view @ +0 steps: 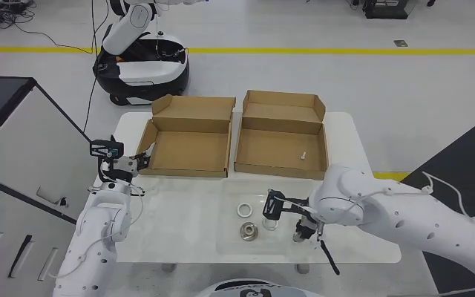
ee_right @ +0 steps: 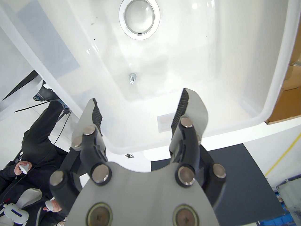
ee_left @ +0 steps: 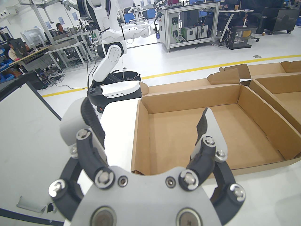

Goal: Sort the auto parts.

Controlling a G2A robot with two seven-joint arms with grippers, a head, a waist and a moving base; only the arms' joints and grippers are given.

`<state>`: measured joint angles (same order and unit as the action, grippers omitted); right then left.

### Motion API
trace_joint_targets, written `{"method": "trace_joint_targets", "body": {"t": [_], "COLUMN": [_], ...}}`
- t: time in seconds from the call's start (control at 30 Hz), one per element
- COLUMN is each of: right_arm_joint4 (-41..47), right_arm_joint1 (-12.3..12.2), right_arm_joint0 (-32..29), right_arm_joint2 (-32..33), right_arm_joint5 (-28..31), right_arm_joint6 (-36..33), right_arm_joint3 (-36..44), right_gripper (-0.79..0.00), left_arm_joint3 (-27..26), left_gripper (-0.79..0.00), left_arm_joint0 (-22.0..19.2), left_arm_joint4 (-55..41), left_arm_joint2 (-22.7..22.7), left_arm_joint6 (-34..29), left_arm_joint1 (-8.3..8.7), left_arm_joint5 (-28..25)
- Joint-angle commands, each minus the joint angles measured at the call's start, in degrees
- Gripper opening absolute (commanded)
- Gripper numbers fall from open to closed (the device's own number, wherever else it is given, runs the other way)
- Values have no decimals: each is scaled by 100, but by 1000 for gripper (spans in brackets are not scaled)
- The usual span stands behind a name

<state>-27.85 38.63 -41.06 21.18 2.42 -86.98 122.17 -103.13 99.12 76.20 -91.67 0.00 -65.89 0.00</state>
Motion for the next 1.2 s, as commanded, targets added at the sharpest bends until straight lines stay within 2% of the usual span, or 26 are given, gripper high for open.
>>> {"method": "trace_joint_targets", "body": {"t": [0.0,0.7,1.17], "right_arm_joint4": [6,-12,-116], "right_arm_joint1": [13,280,396], "right_arm_joint0": [-27,-338,-388], "right_arm_joint2": [-5,-196,-309], "right_arm_joint5": [14,31,23], "right_arm_joint6": [-7,-87,-103], "right_arm_joint3": [-12,-392,-671], "right_gripper": [-413,-428,-468], "left_arm_joint3": [0,0,0], "left_gripper": [0,0,0], "left_arm_joint0": [0,0,0], "left_arm_joint4": [0,0,0], "left_arm_joint2": [0,0,0], "left_arm_joint6": [0,0,0], "left_arm_joint1": [0,0,0], "left_arm_joint5": [0,0,0]}}
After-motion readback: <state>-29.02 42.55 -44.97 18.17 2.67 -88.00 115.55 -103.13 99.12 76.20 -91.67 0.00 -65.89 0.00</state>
